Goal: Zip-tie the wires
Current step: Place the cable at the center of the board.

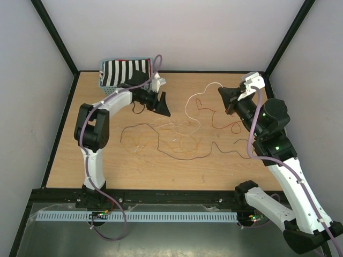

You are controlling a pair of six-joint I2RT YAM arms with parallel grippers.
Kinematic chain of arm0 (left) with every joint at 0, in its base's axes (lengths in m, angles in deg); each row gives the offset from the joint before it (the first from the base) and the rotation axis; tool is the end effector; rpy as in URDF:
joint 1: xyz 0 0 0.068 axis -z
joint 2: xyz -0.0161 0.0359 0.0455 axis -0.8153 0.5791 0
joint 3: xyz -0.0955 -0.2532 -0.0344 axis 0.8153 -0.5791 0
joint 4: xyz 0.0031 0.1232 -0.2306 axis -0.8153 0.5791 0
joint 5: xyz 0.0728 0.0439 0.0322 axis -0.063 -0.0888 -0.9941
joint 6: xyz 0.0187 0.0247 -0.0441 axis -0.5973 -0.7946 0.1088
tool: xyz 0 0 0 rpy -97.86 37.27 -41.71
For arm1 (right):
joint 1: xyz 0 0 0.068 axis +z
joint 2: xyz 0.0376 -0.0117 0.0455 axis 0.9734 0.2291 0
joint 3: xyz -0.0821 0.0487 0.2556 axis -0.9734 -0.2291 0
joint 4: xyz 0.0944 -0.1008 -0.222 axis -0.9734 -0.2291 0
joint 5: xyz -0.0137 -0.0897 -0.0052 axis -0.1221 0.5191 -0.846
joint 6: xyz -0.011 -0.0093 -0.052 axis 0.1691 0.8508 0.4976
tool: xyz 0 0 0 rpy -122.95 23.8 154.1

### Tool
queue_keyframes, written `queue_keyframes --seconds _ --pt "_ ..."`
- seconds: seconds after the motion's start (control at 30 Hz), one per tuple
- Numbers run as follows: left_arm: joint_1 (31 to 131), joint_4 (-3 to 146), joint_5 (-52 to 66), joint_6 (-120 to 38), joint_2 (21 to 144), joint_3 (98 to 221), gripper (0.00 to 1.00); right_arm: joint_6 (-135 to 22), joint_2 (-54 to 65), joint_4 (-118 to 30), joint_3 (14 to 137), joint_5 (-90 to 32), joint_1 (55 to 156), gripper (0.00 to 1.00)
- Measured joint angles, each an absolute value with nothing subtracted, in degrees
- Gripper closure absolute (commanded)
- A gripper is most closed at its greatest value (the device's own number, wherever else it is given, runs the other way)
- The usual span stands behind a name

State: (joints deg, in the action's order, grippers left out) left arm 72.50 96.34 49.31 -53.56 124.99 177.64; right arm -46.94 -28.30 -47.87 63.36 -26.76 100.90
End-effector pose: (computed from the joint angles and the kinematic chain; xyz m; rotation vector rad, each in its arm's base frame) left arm 0.4191 -0.1642 0.2152 0.7798 2.2140 -1.2098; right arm 0.1502 0.0712 0.4552 -0.3999 1.3212 0.3834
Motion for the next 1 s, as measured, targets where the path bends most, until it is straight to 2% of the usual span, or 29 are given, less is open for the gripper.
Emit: queue_keyframes --seconds 0.27,0.7,1.0 --pt "78.1 100.58 40.61 -62.15 129.18 182.93 0.3 -47.81 -29.13 -48.72 62.33 -28.73 100.9 1.0" --pt "79.72 107.77 29.57 -71.59 132.16 184.94 0.29 -47.79 -29.96 -49.09 61.99 -29.67 100.9 1.0" --pt "82.38 108.8 24.26 -75.65 134.12 186.54 0.23 -47.77 -30.01 -49.09 61.68 -30.04 100.9 1.0"
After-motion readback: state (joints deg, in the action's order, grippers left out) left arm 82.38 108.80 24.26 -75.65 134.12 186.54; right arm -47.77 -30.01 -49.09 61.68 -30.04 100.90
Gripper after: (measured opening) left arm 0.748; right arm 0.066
